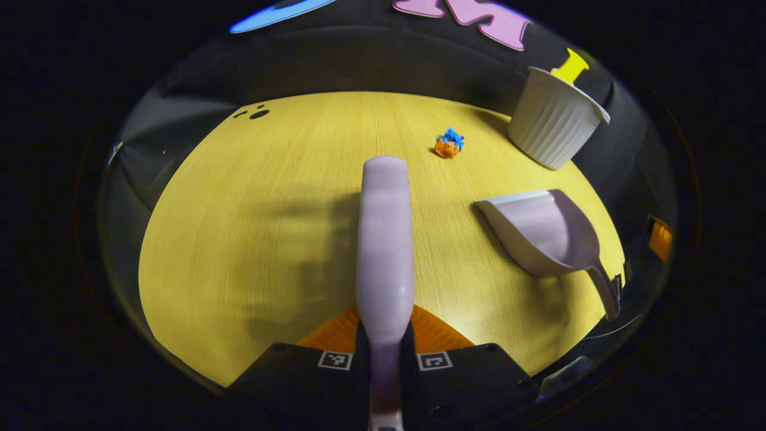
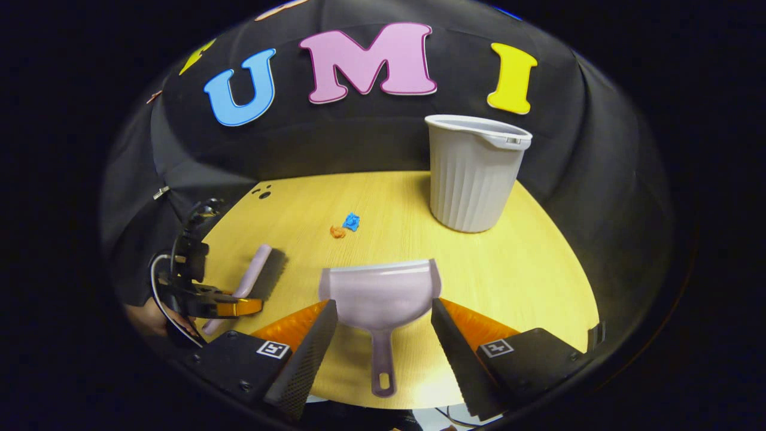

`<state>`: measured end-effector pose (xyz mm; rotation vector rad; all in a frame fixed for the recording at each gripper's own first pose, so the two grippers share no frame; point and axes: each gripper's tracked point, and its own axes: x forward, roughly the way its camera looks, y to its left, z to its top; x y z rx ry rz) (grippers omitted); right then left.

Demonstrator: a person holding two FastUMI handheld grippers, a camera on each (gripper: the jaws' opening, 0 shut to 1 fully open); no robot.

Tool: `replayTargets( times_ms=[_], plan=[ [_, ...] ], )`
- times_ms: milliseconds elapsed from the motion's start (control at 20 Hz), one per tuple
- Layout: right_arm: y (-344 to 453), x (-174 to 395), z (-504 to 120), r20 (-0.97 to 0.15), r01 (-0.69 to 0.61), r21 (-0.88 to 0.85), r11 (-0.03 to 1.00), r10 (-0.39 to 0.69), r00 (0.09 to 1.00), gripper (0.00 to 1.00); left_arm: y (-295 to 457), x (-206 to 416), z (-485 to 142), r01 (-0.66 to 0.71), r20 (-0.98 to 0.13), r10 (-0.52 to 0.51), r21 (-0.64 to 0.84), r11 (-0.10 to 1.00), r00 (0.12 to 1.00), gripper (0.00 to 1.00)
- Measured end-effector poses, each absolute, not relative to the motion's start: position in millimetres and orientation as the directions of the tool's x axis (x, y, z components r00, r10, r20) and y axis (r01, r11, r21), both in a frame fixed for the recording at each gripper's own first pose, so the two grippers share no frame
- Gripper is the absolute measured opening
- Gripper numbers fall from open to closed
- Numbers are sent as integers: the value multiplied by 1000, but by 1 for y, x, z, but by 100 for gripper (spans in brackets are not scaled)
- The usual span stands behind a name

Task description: Pick up the small broom and dustpan from the desktop, sweep the trash into the dustpan with the broom, and then empty the trash into the garbage bin.

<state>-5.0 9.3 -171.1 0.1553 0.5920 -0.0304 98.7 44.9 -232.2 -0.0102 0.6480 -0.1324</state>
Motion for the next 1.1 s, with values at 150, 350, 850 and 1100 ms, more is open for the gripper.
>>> replayTargets(
  times_ms=[150, 350, 850, 1100],
  plan=[
    [17, -11, -197, -631, 80, 185, 980, 56, 774, 99, 53, 87, -218, 115, -550, -123, -49, 992, 826, 25],
    [15, -11, -226, -695, 104, 190, 976, 59, 717, 99, 61, 64, -206, 111, -508, -101, -10, 994, 855, 25],
    [7, 12, -300, -818, 139, 81, 987, -14, 575, 100, 63, 21, -221, 61, -542, -34, 32, 998, 840, 25],
    [13, 15, -320, -855, 123, 65, 990, -8, 519, 84, 64, 26, -211, 33, -549, -7, 37, 999, 836, 25]
  ],
)
